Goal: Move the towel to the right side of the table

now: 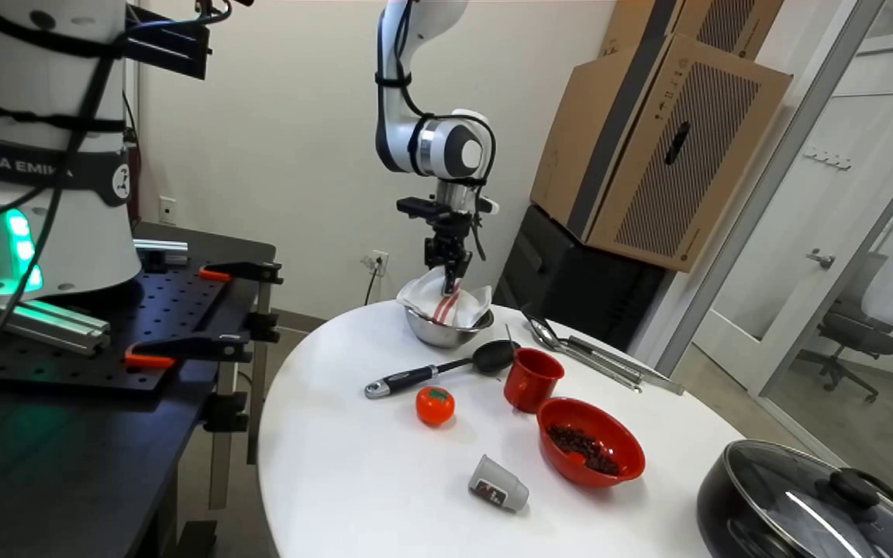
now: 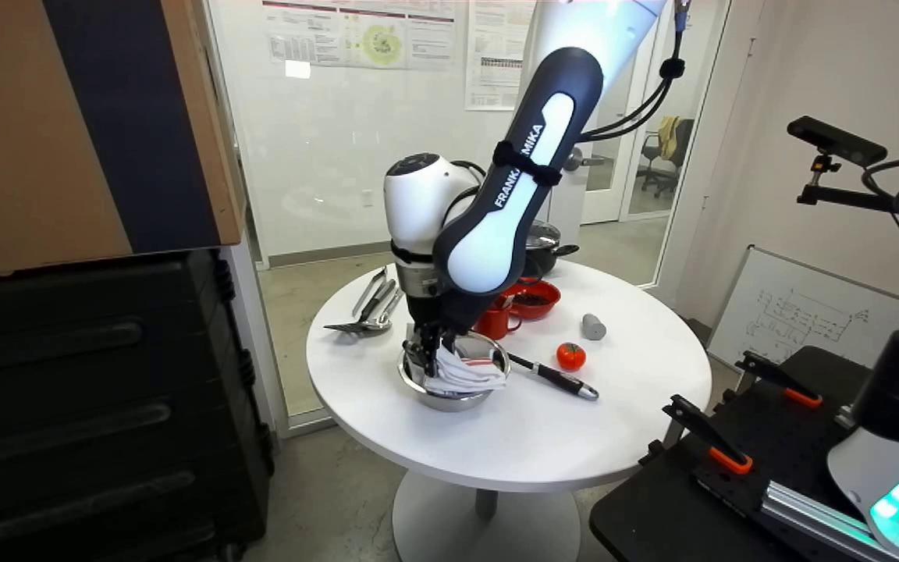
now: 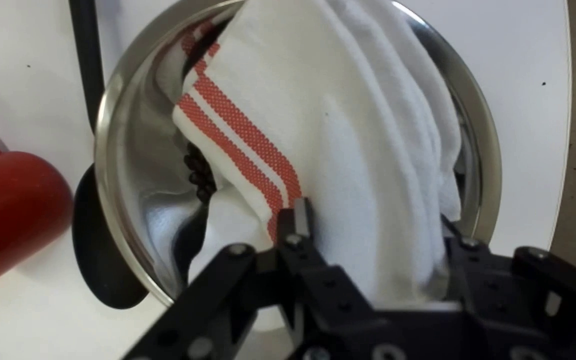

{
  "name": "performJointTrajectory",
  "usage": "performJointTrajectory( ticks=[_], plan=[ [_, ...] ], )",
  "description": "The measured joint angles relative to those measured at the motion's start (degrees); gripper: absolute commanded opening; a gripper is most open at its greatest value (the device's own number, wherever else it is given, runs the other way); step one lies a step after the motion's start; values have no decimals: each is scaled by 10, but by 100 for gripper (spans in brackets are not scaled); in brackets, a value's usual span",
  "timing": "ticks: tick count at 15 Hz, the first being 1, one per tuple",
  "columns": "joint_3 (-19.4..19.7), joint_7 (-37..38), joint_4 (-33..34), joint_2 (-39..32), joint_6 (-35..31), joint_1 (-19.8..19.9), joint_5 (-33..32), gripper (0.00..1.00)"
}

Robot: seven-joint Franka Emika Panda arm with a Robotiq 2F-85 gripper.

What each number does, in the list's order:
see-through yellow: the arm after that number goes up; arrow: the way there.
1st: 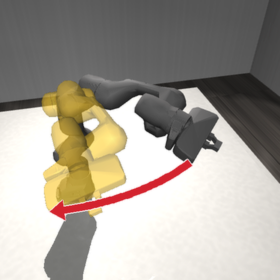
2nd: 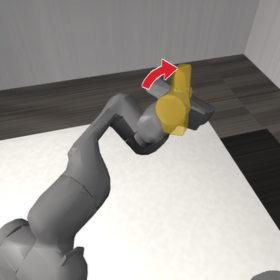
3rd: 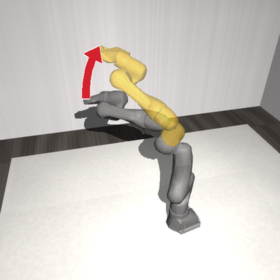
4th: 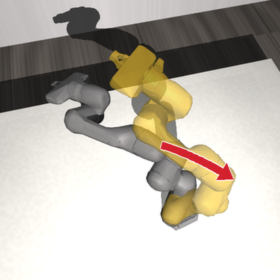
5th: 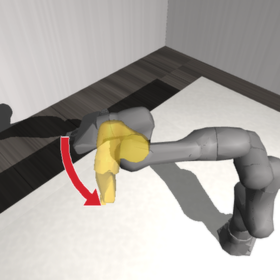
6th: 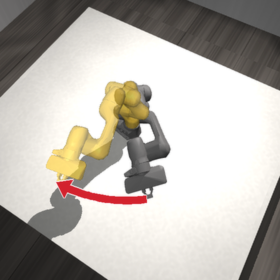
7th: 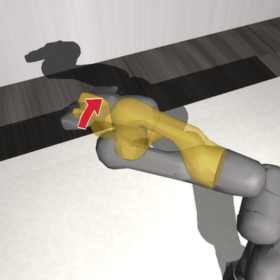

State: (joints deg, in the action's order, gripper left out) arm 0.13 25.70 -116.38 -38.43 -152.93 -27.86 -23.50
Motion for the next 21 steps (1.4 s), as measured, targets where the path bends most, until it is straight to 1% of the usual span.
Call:
performJointTrajectory(
  ticks=[1,2,3,4,5,6,10,13,16,18,21],
  plan=[
    [2,1,2,-2,0,-1,0,14],
    [3,2,3,-3,0,-2,0,5],
    [6,3,4,-5,0,-4,1,1],
    [9,6,4,-5,0,-7,1,0],
    [11,9,4,-5,0,-9,1,0],
    [12,12,5,-5,0,-10,1,3],
    [15,17,5,-5,-4,-10,9,3],
    [12,12,4,-3,-15,-6,30,3],
    [-1,-18,-2,19,-34,11,57,3],
    [-13,-47,-11,48,-44,27,71,3],
    [-42,-102,-37,101,-47,59,94,3]
  ],
)
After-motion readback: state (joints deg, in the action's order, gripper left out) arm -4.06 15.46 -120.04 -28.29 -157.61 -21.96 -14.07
